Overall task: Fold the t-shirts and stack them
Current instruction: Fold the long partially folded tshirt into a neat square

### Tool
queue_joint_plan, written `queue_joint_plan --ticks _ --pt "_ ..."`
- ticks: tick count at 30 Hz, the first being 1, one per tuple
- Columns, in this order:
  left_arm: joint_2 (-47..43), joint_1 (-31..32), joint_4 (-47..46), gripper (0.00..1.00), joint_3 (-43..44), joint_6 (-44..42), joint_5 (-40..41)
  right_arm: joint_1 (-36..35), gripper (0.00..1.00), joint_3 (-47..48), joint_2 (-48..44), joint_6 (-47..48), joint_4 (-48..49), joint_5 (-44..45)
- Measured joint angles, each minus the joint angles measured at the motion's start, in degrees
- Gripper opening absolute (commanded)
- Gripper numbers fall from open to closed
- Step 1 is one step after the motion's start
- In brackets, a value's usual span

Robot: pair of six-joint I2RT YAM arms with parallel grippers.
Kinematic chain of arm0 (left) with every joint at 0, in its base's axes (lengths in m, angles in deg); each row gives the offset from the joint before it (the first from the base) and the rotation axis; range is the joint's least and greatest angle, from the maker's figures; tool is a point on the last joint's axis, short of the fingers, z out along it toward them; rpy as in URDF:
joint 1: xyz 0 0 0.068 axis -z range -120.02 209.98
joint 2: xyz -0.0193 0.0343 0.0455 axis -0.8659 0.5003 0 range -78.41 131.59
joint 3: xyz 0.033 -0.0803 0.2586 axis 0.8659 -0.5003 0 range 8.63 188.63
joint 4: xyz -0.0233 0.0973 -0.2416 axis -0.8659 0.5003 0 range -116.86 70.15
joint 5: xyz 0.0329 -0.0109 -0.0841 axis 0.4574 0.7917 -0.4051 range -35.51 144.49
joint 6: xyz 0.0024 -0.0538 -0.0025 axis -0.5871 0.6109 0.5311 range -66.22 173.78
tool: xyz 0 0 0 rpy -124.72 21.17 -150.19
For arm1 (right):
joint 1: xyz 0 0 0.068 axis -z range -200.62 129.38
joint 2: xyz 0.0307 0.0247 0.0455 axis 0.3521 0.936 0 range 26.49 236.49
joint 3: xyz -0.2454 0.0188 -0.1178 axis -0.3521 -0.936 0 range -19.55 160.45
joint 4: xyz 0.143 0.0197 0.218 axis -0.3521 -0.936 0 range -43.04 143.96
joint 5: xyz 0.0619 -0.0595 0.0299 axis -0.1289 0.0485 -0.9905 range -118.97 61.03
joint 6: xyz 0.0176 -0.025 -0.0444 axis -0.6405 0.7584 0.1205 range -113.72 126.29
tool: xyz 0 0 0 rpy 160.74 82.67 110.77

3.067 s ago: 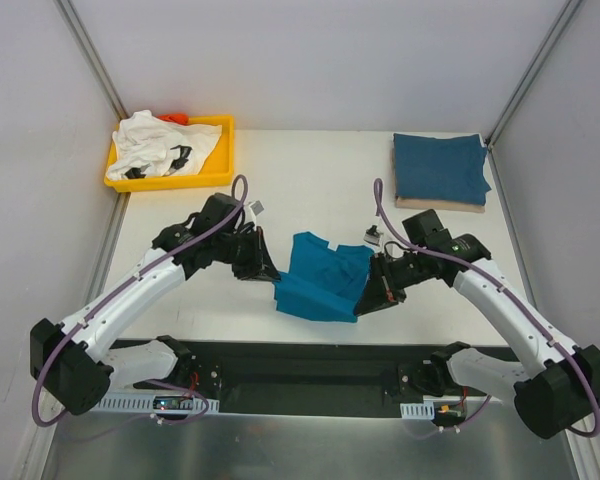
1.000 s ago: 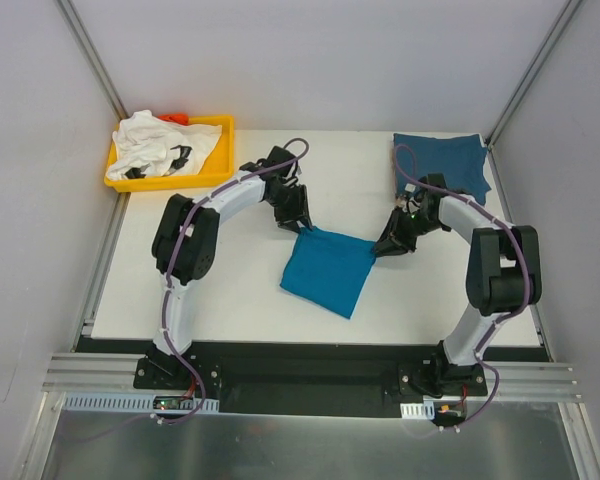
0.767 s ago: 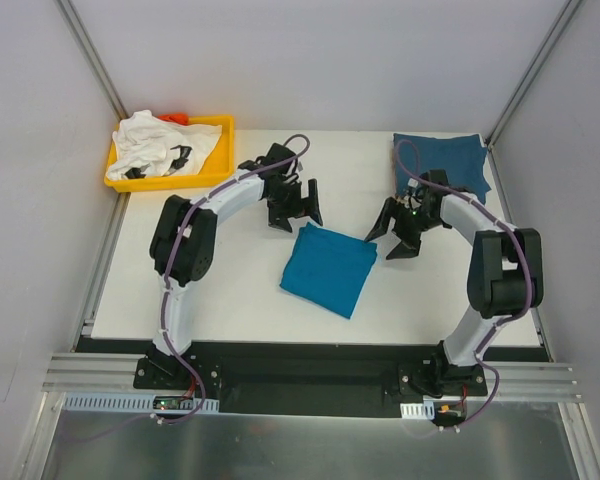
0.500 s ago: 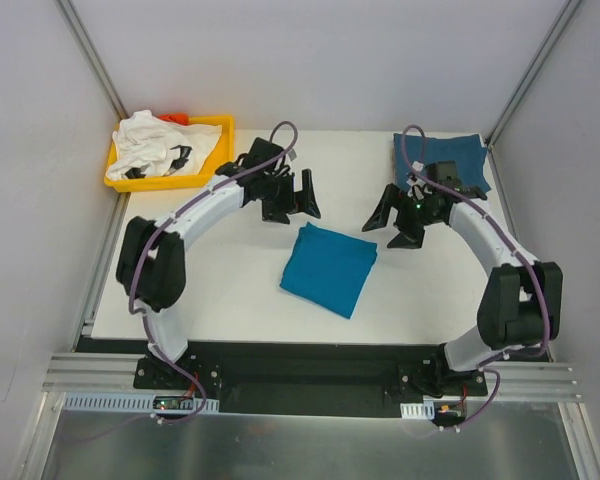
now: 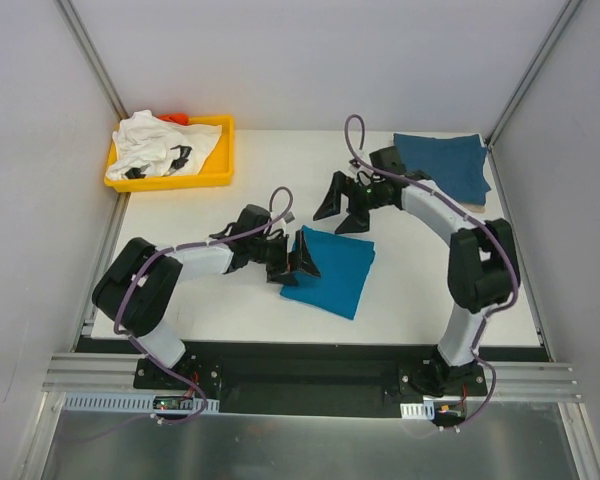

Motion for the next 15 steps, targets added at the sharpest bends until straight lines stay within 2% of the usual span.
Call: queue_joint_plan --ticks 6,9,15 --pt "3.7 0.0 -12.1 0.99 -4.5 6.8 -3.7 -1.4 0.96 7.6 14.3 -2.9 3.3 -5.6" --pt "4.0 0.0 -14.6 0.99 -5.3 8.3 -4.1 -1.4 0.96 10.8 20.1 -4.2 3.9 -7.3" --pt "3.4 0.0 -16.3 0.99 -7.1 9.0 -3.7 -1.4 0.96 14.3 25.3 -5.6 4.1 -8.6"
